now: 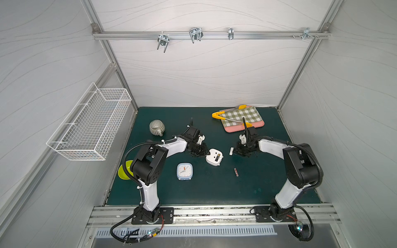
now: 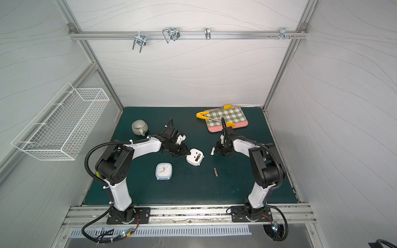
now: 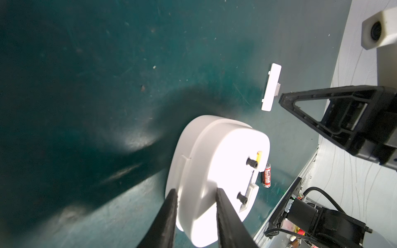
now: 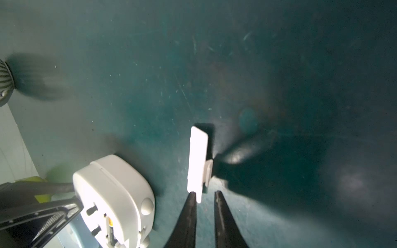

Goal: Insert the battery into the alarm
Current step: Pick up the cover from the center of the board.

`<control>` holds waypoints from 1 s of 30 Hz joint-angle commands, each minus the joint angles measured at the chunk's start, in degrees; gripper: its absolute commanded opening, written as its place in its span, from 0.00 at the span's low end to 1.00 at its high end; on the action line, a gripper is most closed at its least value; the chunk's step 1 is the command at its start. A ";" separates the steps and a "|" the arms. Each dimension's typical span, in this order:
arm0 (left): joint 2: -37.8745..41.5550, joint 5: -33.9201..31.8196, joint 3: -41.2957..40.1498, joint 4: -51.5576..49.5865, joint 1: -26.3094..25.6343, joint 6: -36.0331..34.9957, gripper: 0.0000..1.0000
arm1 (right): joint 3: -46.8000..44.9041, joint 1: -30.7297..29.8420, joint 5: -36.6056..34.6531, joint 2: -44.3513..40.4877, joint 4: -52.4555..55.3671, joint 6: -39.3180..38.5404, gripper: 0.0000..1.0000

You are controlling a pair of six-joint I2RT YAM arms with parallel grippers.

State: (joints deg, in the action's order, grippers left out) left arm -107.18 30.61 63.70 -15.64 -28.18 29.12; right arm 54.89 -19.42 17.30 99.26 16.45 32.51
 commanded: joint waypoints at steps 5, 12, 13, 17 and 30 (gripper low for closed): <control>-2.38 -5.21 -0.62 -5.37 -0.29 -0.99 0.32 | 2.05 0.87 0.36 2.42 -0.32 -1.13 0.17; -2.29 -5.29 -0.70 -5.54 -0.29 -1.09 0.32 | 2.24 0.98 1.30 3.45 -0.54 -1.40 0.12; -2.28 -5.18 -0.76 -5.54 -0.29 -1.09 0.32 | 2.24 1.01 1.47 3.44 -0.58 -1.36 0.11; -2.28 -5.17 -0.74 -5.46 -0.29 -1.09 0.32 | 2.15 1.04 1.35 3.57 -0.69 -1.41 0.10; -2.52 -4.95 -0.67 -5.34 -0.29 -1.08 0.31 | 1.80 1.22 2.38 2.41 -2.02 -2.23 0.12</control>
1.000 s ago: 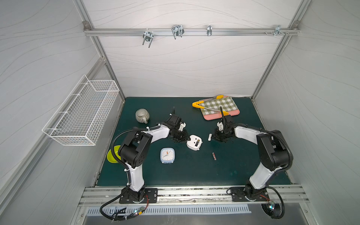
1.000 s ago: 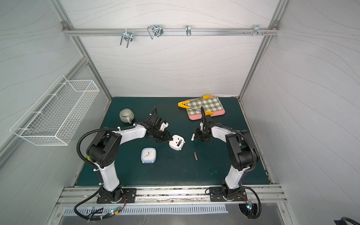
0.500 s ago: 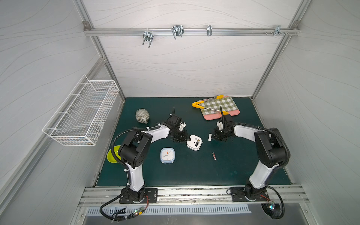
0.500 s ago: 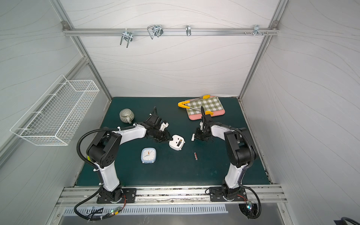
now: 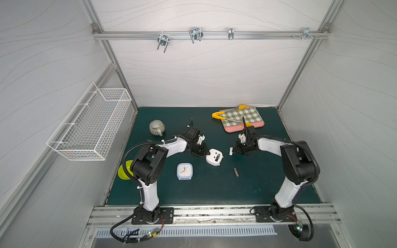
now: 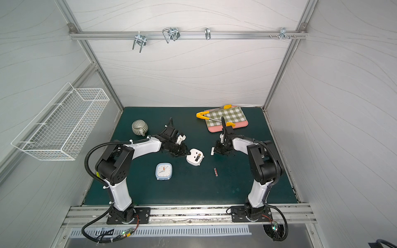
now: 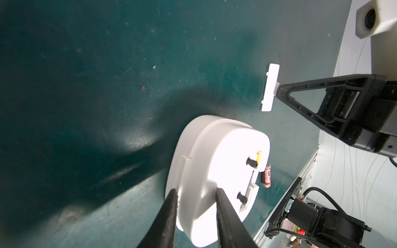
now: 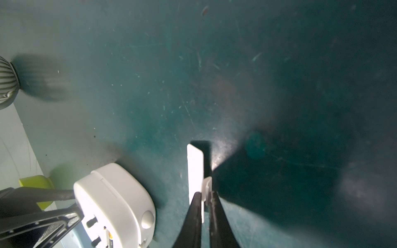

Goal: Insert the battery into the alarm
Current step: Pick up the cover from the center of the board.

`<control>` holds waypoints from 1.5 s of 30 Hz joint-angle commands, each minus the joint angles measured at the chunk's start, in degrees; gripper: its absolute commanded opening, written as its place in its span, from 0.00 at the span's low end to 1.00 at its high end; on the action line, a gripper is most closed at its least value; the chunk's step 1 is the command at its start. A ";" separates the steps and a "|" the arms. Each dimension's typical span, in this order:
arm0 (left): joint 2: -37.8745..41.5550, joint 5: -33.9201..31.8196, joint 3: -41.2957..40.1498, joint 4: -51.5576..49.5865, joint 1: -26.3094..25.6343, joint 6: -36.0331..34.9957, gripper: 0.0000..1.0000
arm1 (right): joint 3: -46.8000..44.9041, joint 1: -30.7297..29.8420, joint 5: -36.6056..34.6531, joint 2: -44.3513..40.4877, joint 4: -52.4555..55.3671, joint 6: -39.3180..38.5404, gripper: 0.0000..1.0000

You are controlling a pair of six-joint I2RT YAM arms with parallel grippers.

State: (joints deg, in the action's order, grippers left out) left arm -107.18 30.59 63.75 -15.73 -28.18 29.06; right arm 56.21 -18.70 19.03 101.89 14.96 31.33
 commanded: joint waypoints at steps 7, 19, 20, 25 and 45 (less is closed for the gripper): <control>-2.61 -4.95 -0.66 -5.28 -0.29 -1.11 0.31 | 0.92 0.49 1.15 0.78 -0.77 -1.21 0.11; -2.51 -4.88 -0.80 -5.19 -0.29 -1.10 0.31 | 1.19 0.59 1.46 1.53 -0.63 -1.71 0.11; -2.56 -4.88 -0.82 -5.18 -0.29 -1.11 0.31 | 1.12 0.59 1.74 1.42 -0.70 -1.71 0.11; -2.53 -4.88 -0.81 -5.19 -0.29 -1.11 0.31 | 1.01 0.59 2.07 1.04 -0.90 -1.94 0.05; -0.15 -2.15 -6.14 2.41 -0.29 6.25 0.28 | -6.46 -4.94 0.58 -16.04 -0.54 2.81 0.00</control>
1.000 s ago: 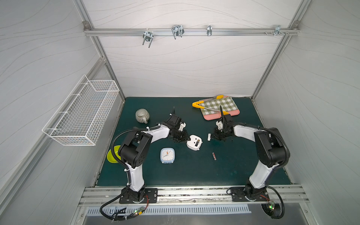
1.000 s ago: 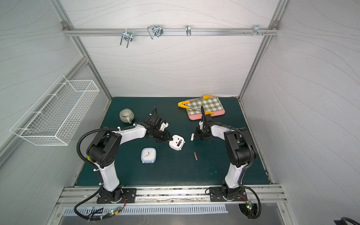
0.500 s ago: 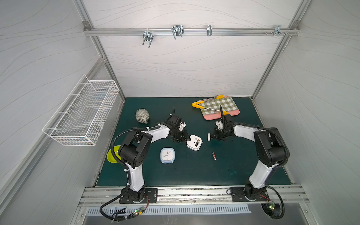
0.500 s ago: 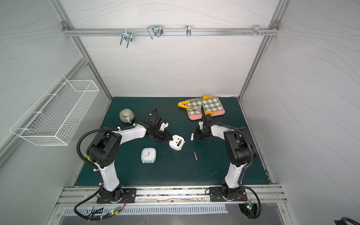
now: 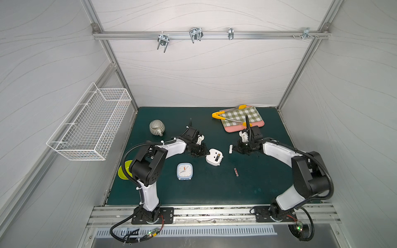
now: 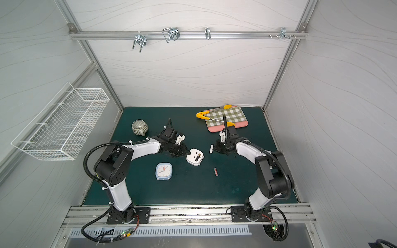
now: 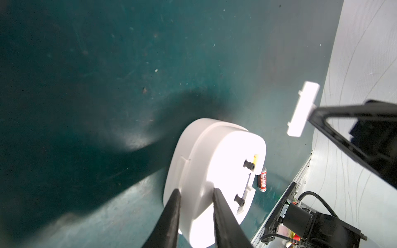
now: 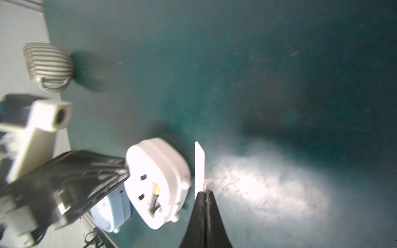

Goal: Insert the battery into the alarm
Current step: Pick up the cover from the center of the board, then move the alarm to the center of the board.

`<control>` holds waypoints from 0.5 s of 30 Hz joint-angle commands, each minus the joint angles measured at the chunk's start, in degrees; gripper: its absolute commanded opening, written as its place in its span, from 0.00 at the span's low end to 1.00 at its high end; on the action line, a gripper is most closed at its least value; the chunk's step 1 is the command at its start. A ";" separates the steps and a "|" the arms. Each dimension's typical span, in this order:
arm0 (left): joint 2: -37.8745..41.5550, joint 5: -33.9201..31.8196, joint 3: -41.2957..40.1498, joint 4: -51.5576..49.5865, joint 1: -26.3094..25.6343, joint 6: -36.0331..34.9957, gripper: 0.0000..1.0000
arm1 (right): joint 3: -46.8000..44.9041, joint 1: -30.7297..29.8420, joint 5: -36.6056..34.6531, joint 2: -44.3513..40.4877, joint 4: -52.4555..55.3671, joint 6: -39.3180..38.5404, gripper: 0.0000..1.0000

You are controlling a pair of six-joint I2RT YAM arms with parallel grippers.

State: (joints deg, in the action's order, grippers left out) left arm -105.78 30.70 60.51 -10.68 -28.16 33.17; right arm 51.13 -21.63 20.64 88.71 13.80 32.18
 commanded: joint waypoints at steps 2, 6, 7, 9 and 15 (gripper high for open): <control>-1.28 -2.05 -3.46 -2.42 -0.31 2.32 0.28 | -2.32 -2.47 -1.38 -3.96 0.53 2.63 0.00; 0.46 -1.67 -6.20 1.00 -0.57 6.02 0.28 | -3.02 -2.59 -0.65 -5.84 0.49 4.23 0.00; 0.89 -1.43 -7.47 3.15 -0.58 7.94 0.27 | -3.58 -2.76 -0.34 -6.77 0.08 5.18 0.00; 1.01 0.02 -9.47 7.24 -0.96 11.59 0.27 | -4.71 -3.76 -0.15 -8.59 -0.61 7.79 0.00; -0.13 2.39 -10.96 13.25 -4.57 17.26 0.27 | -10.05 -9.67 -1.96 -11.91 -6.83 19.01 0.00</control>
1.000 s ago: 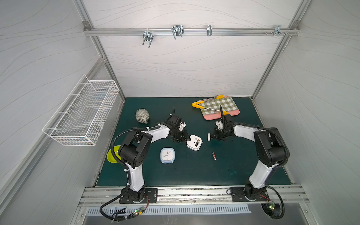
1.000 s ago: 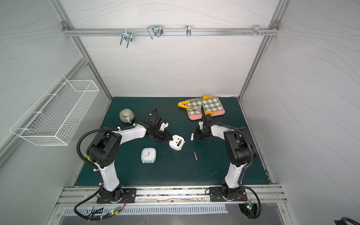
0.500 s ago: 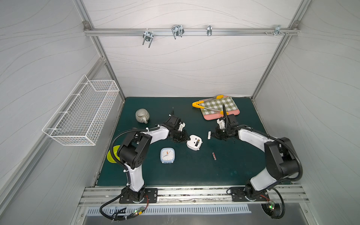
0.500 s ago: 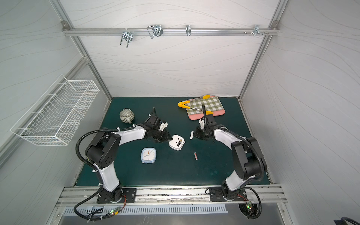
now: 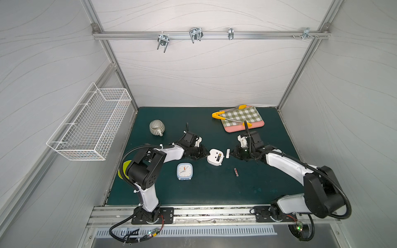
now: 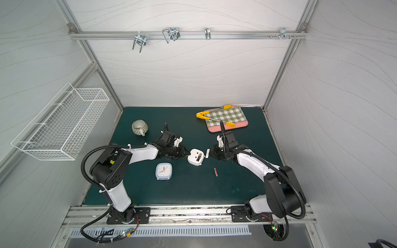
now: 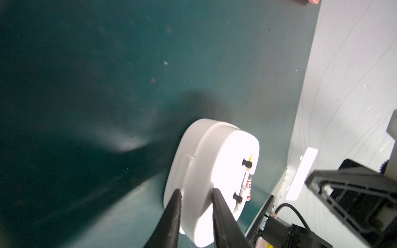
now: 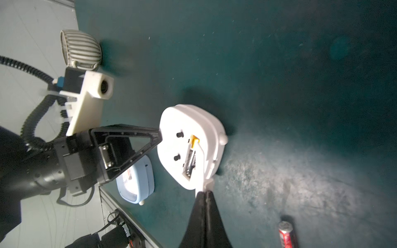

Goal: Insert the battery into the alarm
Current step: Move the alarm to the center of the board, then install the cover on the alarm.

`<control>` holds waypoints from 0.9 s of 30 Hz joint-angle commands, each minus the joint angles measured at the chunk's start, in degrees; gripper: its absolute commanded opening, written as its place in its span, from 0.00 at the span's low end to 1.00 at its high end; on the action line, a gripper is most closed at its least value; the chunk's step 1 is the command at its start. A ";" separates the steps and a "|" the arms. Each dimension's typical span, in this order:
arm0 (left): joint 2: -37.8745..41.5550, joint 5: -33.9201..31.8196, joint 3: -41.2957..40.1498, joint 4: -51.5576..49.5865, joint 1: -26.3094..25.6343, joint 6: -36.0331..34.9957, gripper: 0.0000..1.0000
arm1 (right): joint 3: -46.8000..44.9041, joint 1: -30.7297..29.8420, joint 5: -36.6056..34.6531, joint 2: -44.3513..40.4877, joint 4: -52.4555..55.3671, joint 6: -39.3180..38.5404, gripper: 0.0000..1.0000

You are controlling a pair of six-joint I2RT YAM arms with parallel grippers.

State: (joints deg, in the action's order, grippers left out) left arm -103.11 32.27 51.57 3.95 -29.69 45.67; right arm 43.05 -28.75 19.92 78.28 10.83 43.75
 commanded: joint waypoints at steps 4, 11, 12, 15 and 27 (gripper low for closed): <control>-1.73 0.34 -1.79 -1.28 -5.72 5.64 0.31 | -2.92 -5.89 -3.92 -1.54 -5.14 10.15 0.00; 0.44 -2.74 -1.32 -4.24 -7.13 3.51 0.43 | -2.01 -5.45 -5.68 -2.78 -1.20 7.33 0.00; 0.70 -3.23 -0.82 -5.43 -7.13 2.51 0.47 | -2.00 -5.19 -5.33 -2.97 -0.70 6.72 0.00; 1.80 -5.20 0.86 -9.30 -7.13 -0.59 0.59 | -1.68 -3.03 -3.15 -2.96 1.60 2.80 0.00; 2.31 -5.63 3.70 -12.75 -8.08 -3.83 0.98 | 0.54 2.96 8.59 1.22 4.82 -8.37 0.00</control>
State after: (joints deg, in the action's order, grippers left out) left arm -100.22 27.81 53.63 -6.39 -37.08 42.94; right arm 42.48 -26.24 24.93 78.35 13.37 38.72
